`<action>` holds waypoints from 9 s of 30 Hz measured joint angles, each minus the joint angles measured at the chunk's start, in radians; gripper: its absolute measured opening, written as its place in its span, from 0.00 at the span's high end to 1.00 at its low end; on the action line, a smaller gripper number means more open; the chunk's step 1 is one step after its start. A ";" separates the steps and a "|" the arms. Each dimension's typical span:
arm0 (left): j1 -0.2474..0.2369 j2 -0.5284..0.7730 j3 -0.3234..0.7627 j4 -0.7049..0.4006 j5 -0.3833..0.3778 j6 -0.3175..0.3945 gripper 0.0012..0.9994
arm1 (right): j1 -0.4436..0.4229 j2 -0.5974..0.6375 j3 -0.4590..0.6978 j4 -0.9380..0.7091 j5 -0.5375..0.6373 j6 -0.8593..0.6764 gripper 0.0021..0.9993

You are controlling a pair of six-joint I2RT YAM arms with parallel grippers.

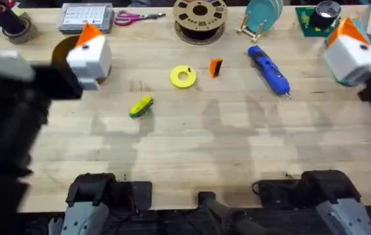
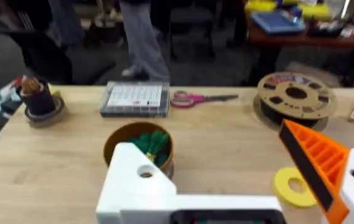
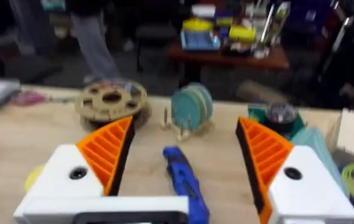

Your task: Pick up the gripper from the table and insert it into the empty holder that is missing its gripper. Then pick up a screw, insert it into the mounting hole, and use the screwdriver to tighten it. Finally, clean up the table by picking up the vegetable and placing it into the bucket.

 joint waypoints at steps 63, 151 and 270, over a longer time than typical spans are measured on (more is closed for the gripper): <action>-0.252 0.962 0.214 -0.449 0.067 0.335 0.01 | 0.000 0.728 0.467 -0.541 -0.001 -0.001 0.00; -0.254 0.809 0.549 -0.455 0.020 0.301 0.01 | 0.000 0.728 0.467 -0.541 -0.001 -0.001 0.00; -0.053 -0.403 -0.688 0.349 0.992 -0.130 0.01 | 0.000 0.728 0.467 -0.541 -0.001 -0.004 0.00</action>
